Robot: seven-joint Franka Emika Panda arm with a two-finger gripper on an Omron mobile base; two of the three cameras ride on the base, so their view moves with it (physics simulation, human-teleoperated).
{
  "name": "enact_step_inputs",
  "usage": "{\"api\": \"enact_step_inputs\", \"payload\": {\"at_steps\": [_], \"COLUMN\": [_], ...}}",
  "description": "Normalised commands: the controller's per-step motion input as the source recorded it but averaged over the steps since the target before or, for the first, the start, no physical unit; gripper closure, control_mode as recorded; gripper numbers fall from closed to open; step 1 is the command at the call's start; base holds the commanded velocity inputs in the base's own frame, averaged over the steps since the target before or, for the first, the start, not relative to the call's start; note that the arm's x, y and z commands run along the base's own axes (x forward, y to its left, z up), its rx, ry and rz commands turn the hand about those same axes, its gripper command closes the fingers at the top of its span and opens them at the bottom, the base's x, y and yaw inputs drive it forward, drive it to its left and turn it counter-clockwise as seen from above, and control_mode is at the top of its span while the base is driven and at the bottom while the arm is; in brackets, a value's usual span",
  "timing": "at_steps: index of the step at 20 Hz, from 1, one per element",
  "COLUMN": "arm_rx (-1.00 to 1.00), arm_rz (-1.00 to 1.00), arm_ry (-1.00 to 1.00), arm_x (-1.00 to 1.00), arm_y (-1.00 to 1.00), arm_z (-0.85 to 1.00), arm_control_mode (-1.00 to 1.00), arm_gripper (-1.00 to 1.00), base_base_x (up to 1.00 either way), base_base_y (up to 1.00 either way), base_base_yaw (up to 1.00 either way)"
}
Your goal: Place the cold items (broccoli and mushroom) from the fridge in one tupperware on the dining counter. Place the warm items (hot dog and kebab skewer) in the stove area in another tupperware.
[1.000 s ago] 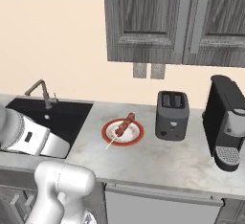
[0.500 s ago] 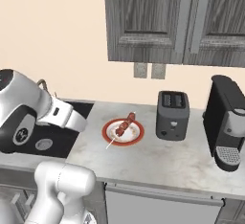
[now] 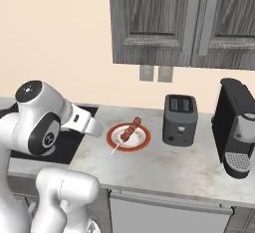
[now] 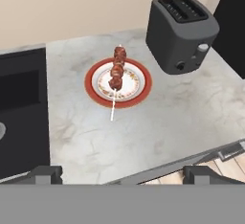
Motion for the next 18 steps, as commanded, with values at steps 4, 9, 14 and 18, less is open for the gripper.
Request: {"api": "enact_step_inputs", "payload": {"at_steps": [4,9,14,18], "arm_rx": [0.00,0.00,0.00,0.00], "arm_rz": [0.00,0.00,0.00,0.00], "arm_ry": [0.02,0.03,0.01,0.00], "arm_x": [0.50,0.41,0.28,0.28], "arm_y": [-0.19,-0.14,-0.02,0.00], "arm_z": [-0.25,-0.24,-0.21,-0.20], "arm_control_mode": [-1.00,-1.00,-1.00,-1.00], "arm_gripper": [-1.00,-1.00,-1.00,-1.00], "base_base_x": [0.00,0.00,0.00,0.00], "base_base_y": [0.00,0.00,0.00,0.00], "base_base_yaw": [0.00,0.00,0.00,0.00]}}
